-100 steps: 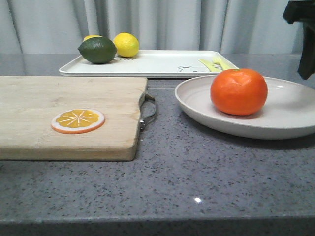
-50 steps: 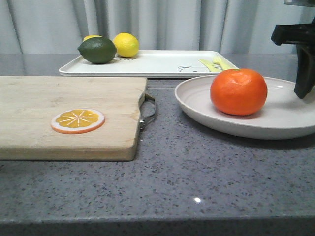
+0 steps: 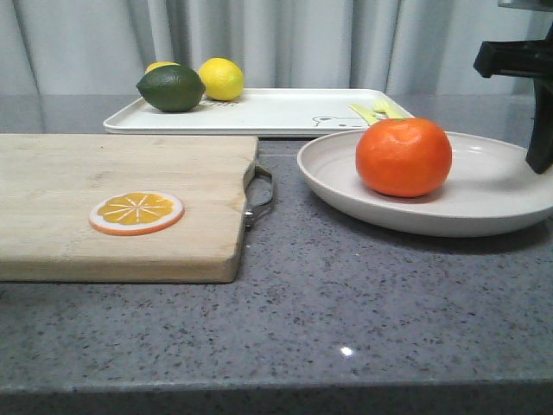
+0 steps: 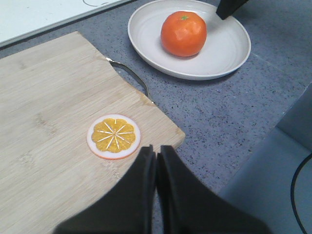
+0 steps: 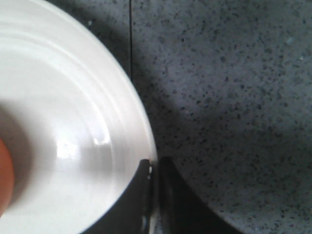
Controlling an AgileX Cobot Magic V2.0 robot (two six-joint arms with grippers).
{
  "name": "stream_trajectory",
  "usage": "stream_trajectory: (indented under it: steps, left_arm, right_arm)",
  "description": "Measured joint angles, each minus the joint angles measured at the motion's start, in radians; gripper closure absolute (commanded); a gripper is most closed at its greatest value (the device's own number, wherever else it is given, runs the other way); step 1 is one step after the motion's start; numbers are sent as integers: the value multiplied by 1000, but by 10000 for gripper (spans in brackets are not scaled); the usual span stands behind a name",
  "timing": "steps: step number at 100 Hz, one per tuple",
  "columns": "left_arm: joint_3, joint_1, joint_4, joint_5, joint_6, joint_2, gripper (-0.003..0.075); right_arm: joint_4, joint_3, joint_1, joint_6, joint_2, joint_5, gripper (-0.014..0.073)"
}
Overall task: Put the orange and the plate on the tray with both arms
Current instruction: 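Lift the plate with the orange and set it onto the white tray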
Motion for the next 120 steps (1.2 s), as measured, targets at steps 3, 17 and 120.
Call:
stream_trajectory:
  steps: [3,17,120]
  left_arm:
    - [0,0,0,0,0,0,739]
    - [0,0,0,0,0,0,739]
    - [0,0,0,-29,-2,0,739]
  right_arm:
    - [0,0,0,0,0,0,662]
    - [14,0,0,0,0,-9,662]
    - [259,-901,0,-73,528,232,662]
